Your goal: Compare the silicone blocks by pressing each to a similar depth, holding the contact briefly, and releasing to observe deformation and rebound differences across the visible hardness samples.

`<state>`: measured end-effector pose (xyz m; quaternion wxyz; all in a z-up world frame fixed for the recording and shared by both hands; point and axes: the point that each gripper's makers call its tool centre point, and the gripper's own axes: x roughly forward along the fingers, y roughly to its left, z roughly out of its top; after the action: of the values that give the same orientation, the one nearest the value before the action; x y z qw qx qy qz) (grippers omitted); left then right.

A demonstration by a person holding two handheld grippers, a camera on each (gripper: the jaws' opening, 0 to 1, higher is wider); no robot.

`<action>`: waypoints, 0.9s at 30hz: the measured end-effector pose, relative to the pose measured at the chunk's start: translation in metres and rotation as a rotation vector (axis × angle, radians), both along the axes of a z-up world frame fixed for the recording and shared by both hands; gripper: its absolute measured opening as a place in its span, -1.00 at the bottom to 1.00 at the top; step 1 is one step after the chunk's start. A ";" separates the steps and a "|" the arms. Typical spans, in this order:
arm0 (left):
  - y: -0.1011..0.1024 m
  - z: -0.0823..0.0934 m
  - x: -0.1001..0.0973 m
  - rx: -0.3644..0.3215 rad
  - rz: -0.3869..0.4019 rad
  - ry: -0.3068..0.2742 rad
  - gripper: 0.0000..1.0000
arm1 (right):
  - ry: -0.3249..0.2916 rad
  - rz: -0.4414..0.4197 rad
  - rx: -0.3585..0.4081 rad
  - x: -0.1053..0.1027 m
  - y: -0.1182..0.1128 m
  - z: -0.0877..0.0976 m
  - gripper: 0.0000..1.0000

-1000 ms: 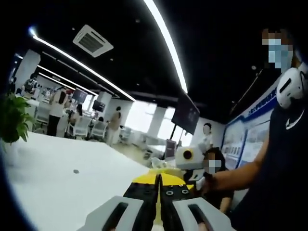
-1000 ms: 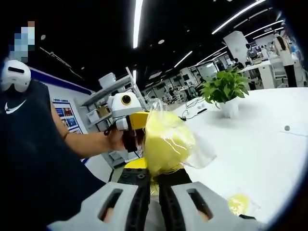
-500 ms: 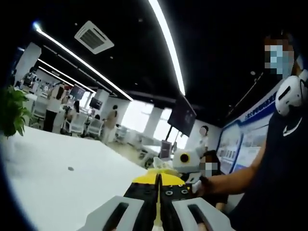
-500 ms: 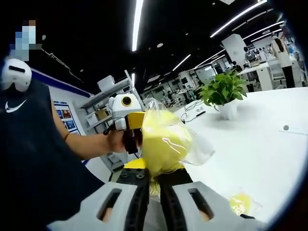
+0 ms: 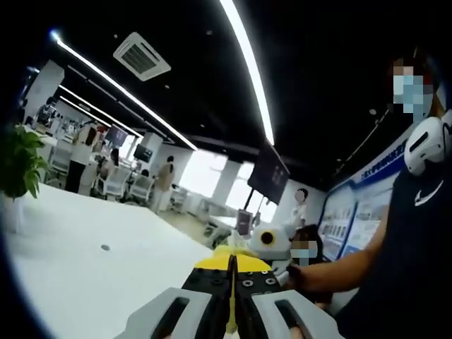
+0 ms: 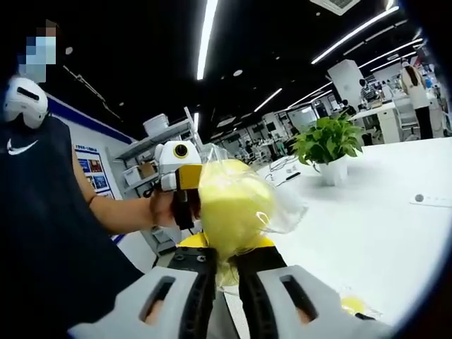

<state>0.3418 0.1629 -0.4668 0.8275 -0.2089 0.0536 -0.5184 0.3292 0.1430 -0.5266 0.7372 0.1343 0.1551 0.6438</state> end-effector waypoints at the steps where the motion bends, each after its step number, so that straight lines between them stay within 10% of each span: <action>1: 0.000 0.001 0.000 -0.006 -0.001 0.004 -1.00 | -0.005 -0.002 0.000 0.000 0.000 0.000 -0.83; 11: 0.004 0.011 0.002 -0.074 -0.015 0.025 -1.00 | -0.061 -0.108 -0.005 0.012 -0.010 0.002 -0.32; 18: 0.018 0.005 0.014 -0.088 0.022 0.052 -1.00 | -0.167 -0.338 -0.042 0.044 -0.046 -0.002 0.90; 27: 0.035 -0.002 0.027 -0.125 0.069 0.110 -1.00 | -0.168 -0.505 -0.124 0.056 -0.113 -0.027 0.93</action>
<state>0.3684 0.1976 -0.4689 0.8262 -0.2898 0.0592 -0.4795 0.3853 0.0298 -0.5532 0.8914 0.0691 0.0941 0.4379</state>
